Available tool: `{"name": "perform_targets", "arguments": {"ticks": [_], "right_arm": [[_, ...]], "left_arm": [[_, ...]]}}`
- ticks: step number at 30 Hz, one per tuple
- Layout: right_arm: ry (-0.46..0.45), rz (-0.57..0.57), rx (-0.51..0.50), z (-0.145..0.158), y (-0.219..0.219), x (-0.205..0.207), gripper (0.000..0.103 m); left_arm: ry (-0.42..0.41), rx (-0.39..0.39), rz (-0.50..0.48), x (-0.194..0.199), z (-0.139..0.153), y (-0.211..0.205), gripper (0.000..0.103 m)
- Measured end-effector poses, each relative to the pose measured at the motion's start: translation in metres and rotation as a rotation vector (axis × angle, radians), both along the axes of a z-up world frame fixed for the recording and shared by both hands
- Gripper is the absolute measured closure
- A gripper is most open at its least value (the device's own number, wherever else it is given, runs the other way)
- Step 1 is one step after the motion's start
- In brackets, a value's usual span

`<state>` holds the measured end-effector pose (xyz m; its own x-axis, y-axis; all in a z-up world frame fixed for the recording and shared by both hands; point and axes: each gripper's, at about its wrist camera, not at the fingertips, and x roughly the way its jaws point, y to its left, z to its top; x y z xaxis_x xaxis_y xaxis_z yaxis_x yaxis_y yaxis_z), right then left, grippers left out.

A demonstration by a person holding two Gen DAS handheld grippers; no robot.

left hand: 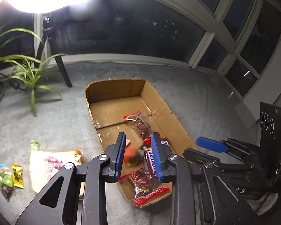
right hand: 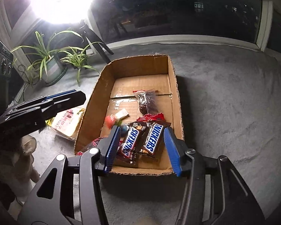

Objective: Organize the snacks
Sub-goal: 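Carry both snacks to the box and open both tools to drop them, then move the right tool to the bread loaf bag and grasp it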

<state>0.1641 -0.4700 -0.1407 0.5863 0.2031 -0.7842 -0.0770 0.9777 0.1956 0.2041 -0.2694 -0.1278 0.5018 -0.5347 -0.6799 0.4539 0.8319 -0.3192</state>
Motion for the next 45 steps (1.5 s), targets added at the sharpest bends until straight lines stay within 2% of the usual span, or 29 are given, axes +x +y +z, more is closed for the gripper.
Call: {"name": "perform_targets", "arguments": {"ticks": [3, 11, 14, 21, 28, 33, 38, 39, 41, 45], "right_arm": [[-0.015, -0.015, 0.010, 0.005, -0.001, -0.006, 0.046], [-0.050, -0.018, 0.033, 0.022, 0.017, -0.022, 0.044], [-0.068, -0.015, 0.048, 0.027, 0.033, -0.032, 0.030], [-0.039, 0.082, 0.021, 0.022, 0.095, -0.041, 0.029], [-0.015, 0.171, 0.029, 0.017, 0.151, -0.032, 0.029], [-0.003, 0.247, 0.031, 0.016, 0.186, -0.006, 0.029], [0.070, 0.286, 0.044, 0.007, 0.208, 0.052, 0.030], [0.083, 0.289, 0.033, 0.004, 0.212, 0.065, 0.031], [0.116, 0.300, -0.001, -0.005, 0.220, 0.089, 0.043], [0.211, 0.323, -0.102, -0.035, 0.235, 0.127, 0.046]], "left_arm": [[-0.017, 0.007, 0.004, -0.002, 0.004, 0.006, 0.077], [-0.019, 0.025, 0.039, -0.018, -0.001, 0.047, 0.077], [-0.001, 0.033, 0.063, -0.033, -0.009, 0.077, 0.077], [0.041, 0.065, 0.174, -0.060, -0.028, 0.162, 0.077], [0.069, 0.087, 0.302, -0.079, -0.041, 0.244, 0.077], [0.086, 0.063, 0.358, -0.083, -0.046, 0.281, 0.077], [0.076, 0.040, 0.348, -0.085, -0.045, 0.286, 0.077], [0.075, 0.031, 0.344, -0.086, -0.045, 0.285, 0.077], [0.072, 0.022, 0.337, -0.088, -0.044, 0.284, 0.077], [0.072, 0.008, 0.335, -0.093, -0.043, 0.286, 0.077]]}}
